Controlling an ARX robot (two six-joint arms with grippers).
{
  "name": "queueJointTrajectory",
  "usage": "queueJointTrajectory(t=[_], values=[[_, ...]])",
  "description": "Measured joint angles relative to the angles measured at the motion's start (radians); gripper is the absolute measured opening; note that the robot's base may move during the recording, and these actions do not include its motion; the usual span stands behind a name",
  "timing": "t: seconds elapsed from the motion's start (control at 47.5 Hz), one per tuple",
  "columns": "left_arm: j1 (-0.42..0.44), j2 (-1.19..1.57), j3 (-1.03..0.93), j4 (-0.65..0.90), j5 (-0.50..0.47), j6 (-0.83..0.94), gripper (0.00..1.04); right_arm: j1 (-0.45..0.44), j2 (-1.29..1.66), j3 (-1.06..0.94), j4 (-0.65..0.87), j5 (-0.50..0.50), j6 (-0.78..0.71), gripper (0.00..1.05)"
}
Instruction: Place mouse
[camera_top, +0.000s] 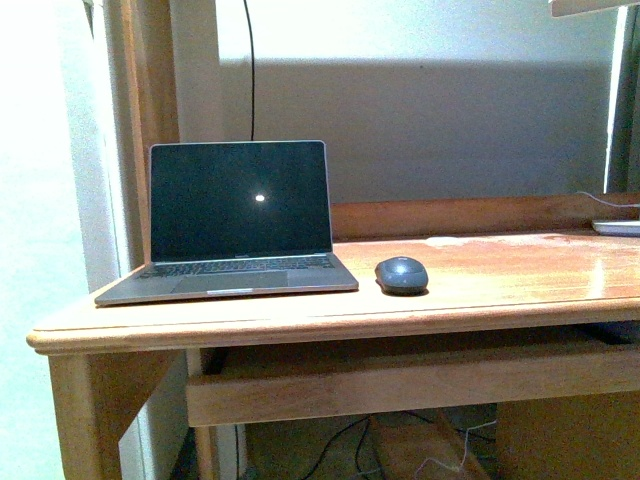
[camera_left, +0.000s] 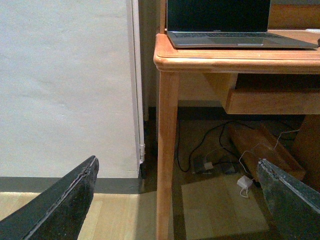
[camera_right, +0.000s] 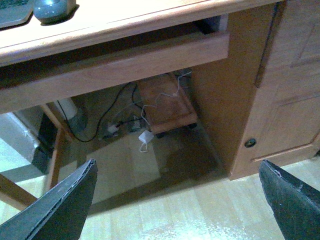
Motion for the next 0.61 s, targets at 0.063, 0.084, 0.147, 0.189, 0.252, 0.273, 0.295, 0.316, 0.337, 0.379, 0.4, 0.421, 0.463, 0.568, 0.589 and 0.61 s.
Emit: queueJointTrajectory(t=[0.063,0.084,0.147,0.189,0.252,0.273,0.295,0.316,0.337,0.379,0.4,0.421,0.463,0.568,0.589,0.61], values=[[0.0,0.0,0.0,0.0,0.0,0.0,0.97,0.035,-0.097,-0.028,-0.067,0.053,0.014,0.97],[0.0,0.0,0.0,0.0,0.0,0.0,0.97,0.049,-0.134,-0.036,-0.096,0.078,0.019,0.97],[0.0,0.0,0.0,0.0,0.0,0.0,0.97,0.087,-0.246,-0.062,-0.152,0.16,0.024,0.97],[0.0,0.0,0.0,0.0,0.0,0.0,0.97,0.075,-0.321,-0.092,-0.118,0.119,-0.006,0.94],[0.0,0.0,0.0,0.0,0.0,0.0,0.97,-0.036,-0.423,-0.173,-0.007,-0.12,-0.12,0.81],[0.0,0.0,0.0,0.0,0.0,0.0,0.97,-0.083,-0.452,-0.199,0.0,-0.194,-0.151,0.76],[0.0,0.0,0.0,0.0,0.0,0.0,0.97,-0.128,-0.475,-0.222,0.001,-0.262,-0.183,0.71],[0.0,0.0,0.0,0.0,0.0,0.0,0.97,-0.166,-0.488,-0.235,0.0,-0.315,-0.193,0.68],[0.0,0.0,0.0,0.0,0.0,0.0,0.97,-0.222,-0.506,-0.253,0.0,-0.399,-0.214,0.62],[0.0,0.0,0.0,0.0,0.0,0.0,0.97,-0.342,-0.544,-0.29,0.001,-0.481,-0.243,0.4],[0.0,0.0,0.0,0.0,0.0,0.0,0.97,-0.345,-0.555,-0.302,0.003,-0.488,-0.247,0.35],[0.0,0.0,0.0,0.0,0.0,0.0,0.97,-0.346,-0.566,-0.31,0.002,-0.488,-0.25,0.29],[0.0,0.0,0.0,0.0,0.0,0.0,0.97,-0.346,-0.573,-0.31,0.004,-0.491,-0.254,0.22],[0.0,0.0,0.0,0.0,0.0,0.0,0.97,-0.348,-0.576,-0.311,0.005,-0.492,-0.261,0.06],[0.0,0.0,0.0,0.0,0.0,0.0,0.97,-0.348,-0.576,-0.31,0.005,-0.492,-0.261,0.03],[0.0,0.0,0.0,0.0,0.0,0.0,0.97,-0.349,-0.576,-0.31,0.005,-0.492,-0.264,0.02]])
